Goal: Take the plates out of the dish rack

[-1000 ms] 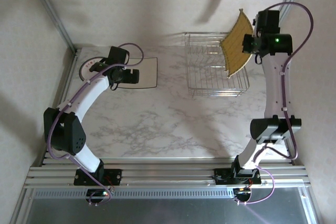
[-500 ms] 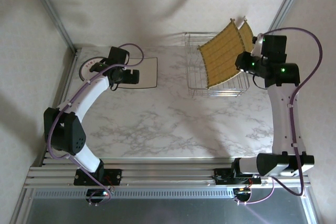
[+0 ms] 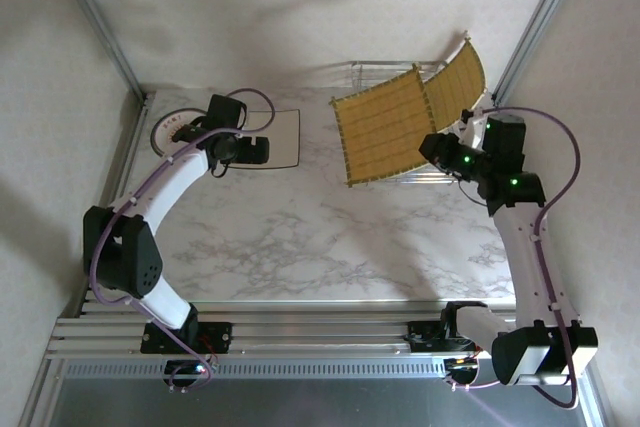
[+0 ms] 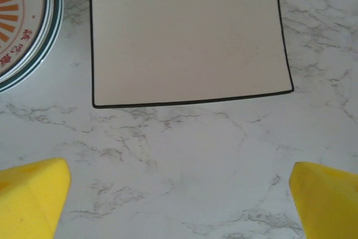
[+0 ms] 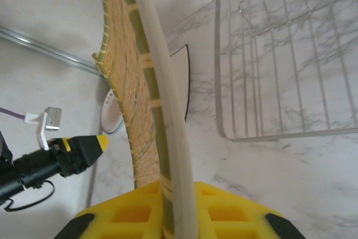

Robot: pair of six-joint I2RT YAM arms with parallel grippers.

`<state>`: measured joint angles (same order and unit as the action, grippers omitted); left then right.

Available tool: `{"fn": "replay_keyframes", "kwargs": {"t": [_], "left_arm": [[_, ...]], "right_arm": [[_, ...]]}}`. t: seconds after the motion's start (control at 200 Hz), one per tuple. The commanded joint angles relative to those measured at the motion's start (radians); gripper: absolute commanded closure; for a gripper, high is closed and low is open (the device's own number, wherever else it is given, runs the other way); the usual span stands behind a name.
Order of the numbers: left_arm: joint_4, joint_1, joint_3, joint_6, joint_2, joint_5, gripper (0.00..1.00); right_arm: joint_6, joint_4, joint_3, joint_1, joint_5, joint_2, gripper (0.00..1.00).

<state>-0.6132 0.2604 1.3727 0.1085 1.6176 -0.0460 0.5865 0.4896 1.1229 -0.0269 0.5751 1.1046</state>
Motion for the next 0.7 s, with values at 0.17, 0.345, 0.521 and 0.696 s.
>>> {"fn": "replay_keyframes", "kwargs": {"t": [0.17,0.345,0.521,0.696], "left_arm": [[0.164,0.005,-0.063,0.017,-0.107,-0.335,0.01],[0.315,0.005,-0.124,0.082,-0.125,-0.591,0.01],[0.537,-0.007,-0.205,0.197,-0.117,-0.834,0.0],[0.77,-0.007,-0.242,0.355,-0.095,-0.959,0.02]], "right_arm": [[0.254,-0.463,-0.193,-0.005,0.157,-0.013,1.0],[0.309,-0.586,-0.254,-0.011,0.2,0.01,1.0],[0.377,-0.699,-0.265,-0.031,0.219,0.05,1.0],[0.383,-0.724,-0.234,-0.067,0.206,0.084,1.0]]}}
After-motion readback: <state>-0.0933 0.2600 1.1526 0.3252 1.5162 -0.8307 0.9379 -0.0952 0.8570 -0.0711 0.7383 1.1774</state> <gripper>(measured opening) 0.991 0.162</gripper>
